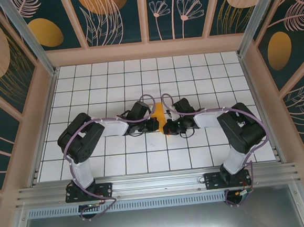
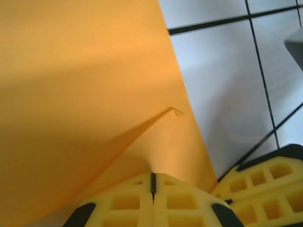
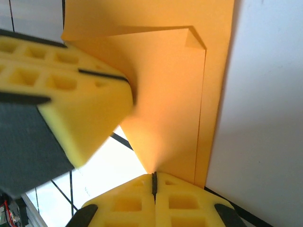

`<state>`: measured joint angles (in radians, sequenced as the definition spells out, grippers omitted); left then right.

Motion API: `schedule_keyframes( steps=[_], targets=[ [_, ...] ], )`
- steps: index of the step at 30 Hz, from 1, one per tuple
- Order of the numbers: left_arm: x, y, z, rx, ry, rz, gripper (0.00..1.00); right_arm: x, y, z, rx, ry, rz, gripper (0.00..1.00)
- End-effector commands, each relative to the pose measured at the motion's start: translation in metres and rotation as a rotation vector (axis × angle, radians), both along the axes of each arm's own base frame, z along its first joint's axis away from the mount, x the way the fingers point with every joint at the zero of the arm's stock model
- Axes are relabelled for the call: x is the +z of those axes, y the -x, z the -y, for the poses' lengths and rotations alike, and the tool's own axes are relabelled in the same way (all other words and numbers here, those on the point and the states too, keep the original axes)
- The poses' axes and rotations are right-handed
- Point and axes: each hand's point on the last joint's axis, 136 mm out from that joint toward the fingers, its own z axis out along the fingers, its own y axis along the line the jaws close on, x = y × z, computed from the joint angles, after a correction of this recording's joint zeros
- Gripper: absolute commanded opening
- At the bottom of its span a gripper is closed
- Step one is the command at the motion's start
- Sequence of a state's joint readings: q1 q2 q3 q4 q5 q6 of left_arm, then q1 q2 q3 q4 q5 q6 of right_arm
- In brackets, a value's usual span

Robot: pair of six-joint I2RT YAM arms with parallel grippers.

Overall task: Fold a paper plane with a square sheet of paper (fold left side to right side)
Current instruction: Third fold the triangle at the center of the table.

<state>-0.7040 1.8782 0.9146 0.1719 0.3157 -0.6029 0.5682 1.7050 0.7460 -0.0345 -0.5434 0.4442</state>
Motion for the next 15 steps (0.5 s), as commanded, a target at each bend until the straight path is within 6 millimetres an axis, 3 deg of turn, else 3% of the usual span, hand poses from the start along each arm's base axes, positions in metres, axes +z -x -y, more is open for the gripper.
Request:
schedule_keyframes(
  steps=[1,8,15],
  targets=[
    [-0.013,-0.021,-0.046,0.112,-0.135,0.043,0.00,-0.040,0.032,0.042,-0.035,0.204,-0.138,0.00],
    [0.003,-0.039,-0.065,0.143,-0.143,0.078,0.00,-0.039,0.032,0.041,-0.036,0.191,-0.137,0.00],
    [0.061,-0.028,-0.040,0.081,0.009,0.146,0.01,-0.035,0.027,0.037,-0.040,0.174,-0.126,0.00]
  ],
)
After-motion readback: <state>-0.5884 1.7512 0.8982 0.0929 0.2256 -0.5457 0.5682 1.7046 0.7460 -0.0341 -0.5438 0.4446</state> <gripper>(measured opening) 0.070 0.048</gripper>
